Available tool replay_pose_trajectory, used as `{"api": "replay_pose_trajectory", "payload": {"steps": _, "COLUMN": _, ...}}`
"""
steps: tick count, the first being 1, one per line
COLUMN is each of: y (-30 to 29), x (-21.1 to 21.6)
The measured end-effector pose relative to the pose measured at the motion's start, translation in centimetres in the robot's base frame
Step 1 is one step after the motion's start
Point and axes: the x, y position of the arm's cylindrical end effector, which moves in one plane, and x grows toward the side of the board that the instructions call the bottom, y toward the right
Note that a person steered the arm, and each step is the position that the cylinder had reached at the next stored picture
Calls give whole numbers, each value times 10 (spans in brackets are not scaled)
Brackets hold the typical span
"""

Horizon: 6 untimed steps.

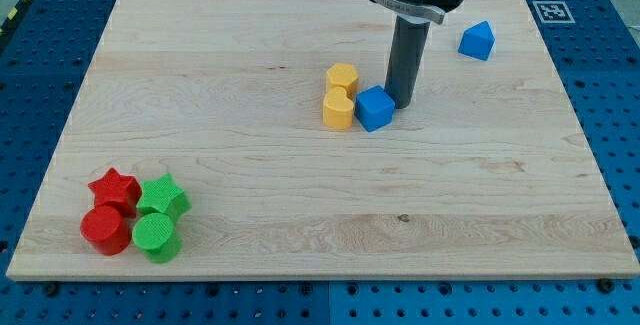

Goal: Move the arm at center right of the board

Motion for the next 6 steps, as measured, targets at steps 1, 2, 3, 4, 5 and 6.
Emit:
{"api": "replay_pose_trajectory", "payload": {"steps": 1, "y": 11, "x": -1}}
{"api": "replay_pose_trajectory", "payload": {"steps": 2, "y": 56, "x": -1}}
{"api": "replay_pose_trajectory", "payload": {"steps": 3, "y": 59, "x": -1}}
{"api": "replay_pose_trajectory", "payload": {"steps": 4, "y": 59, "x": 2}}
{"api": "replay_pose_trajectory", "payload": {"steps": 5, "y": 75, "x": 3}}
{"api": "replay_pose_trajectory", "payload": {"steps": 6, "y": 118, "x": 2}}
